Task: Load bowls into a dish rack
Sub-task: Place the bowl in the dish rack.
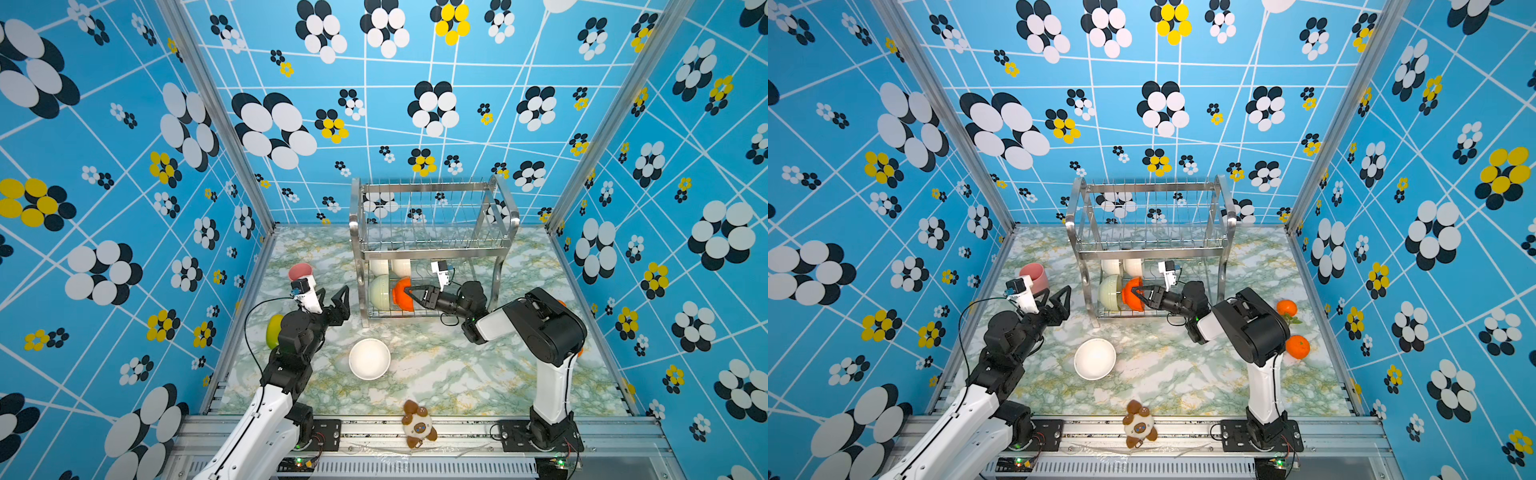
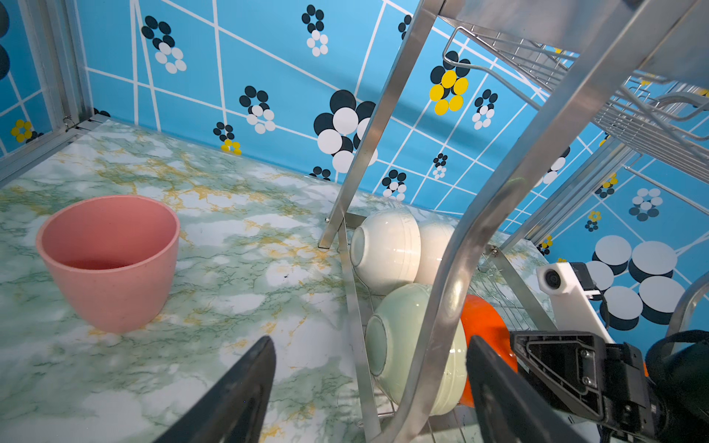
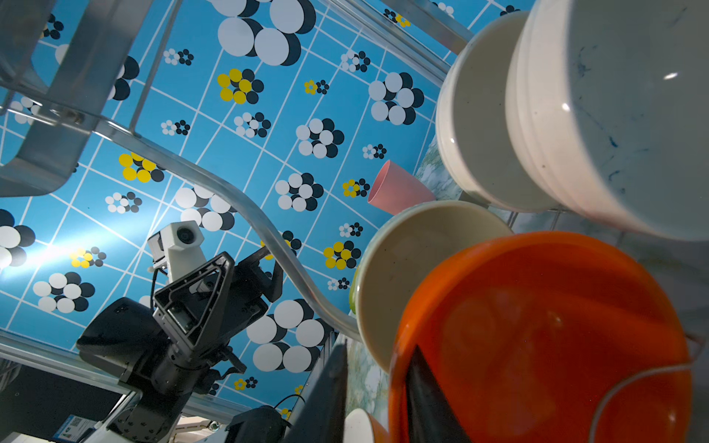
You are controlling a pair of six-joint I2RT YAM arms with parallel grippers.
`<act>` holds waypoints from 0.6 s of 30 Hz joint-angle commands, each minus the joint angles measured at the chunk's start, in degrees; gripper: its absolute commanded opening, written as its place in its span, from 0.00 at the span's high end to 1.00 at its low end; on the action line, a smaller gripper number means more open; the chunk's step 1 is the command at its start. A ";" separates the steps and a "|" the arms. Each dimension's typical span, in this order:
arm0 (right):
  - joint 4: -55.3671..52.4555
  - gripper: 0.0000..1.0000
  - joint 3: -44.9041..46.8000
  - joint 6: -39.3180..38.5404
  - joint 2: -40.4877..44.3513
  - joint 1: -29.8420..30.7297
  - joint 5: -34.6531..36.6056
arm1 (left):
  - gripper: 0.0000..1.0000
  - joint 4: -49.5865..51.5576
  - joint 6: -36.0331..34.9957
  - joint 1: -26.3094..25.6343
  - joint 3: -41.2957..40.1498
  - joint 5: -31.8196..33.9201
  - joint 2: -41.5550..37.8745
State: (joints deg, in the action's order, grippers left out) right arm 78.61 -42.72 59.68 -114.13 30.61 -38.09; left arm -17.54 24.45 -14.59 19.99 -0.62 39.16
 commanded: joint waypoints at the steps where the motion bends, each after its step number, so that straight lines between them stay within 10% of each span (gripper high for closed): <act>1: 1.99 0.67 0.54 0.26 0.99 -0.31 -0.98 | 0.20 0.36 0.37 0.61 1.19 -0.82 -0.66; 18: -3.95 0.58 4.12 -3.51 7.60 -1.08 2.52 | 0.20 0.75 0.42 0.62 1.37 -0.96 -1.01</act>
State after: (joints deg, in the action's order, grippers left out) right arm 76.16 -39.27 58.57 -109.36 29.85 -37.06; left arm -17.52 24.47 -14.59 19.99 -0.64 39.13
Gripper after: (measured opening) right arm 0.421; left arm 0.797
